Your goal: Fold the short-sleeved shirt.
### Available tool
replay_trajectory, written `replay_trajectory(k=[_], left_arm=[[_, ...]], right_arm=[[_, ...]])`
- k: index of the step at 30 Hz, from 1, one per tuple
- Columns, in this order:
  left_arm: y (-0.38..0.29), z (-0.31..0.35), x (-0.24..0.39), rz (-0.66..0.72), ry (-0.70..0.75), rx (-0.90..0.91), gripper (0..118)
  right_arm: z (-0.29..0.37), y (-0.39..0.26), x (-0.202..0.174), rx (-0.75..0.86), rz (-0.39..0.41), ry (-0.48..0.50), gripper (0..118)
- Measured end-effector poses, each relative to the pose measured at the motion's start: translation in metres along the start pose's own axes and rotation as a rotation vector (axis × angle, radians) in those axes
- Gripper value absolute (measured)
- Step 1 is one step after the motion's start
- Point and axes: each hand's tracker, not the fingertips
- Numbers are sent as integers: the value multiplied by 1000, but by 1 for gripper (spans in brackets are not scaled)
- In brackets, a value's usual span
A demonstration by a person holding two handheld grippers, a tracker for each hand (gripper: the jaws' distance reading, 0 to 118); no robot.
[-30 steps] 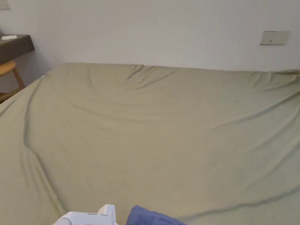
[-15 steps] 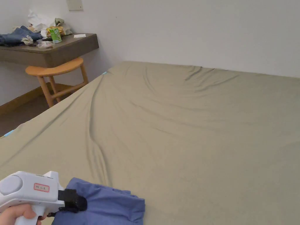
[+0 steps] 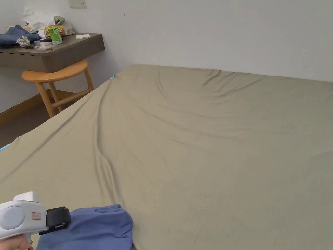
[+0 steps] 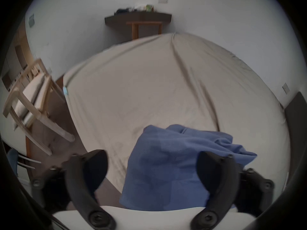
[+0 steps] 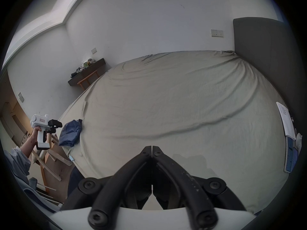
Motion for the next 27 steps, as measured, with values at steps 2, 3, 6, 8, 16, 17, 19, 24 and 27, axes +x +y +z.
replay_trajectory(k=[2,3,6,8,16,17,19,24,27], left_arm=[[-3,14,9,0,-22,-4,81],[-8,19,16,-11,-68,-11,57],[-26,29,40,-23,-190,-90,9],[-42,43,69,-52,-278,-97,1],[-112,114,214,-273,-537,84,0],[-119,129,232,-302,-551,137,0],[-130,157,265,-359,-575,281,0],[-152,229,332,-397,-569,682,0],[-163,259,351,-404,-523,915,0]], right_arm=[[3,0,2,12,-5,4,2],[5,-1,3,21,-8,6,2],[10,-5,6,36,-21,16,2],[14,-9,10,43,-25,17,2],[45,-24,33,141,-44,-39,2],[52,-25,36,173,-34,-69,2],[66,-26,41,228,-3,-131,2],[105,-24,55,412,7,-232,2],[128,-19,60,551,46,-301,2]])
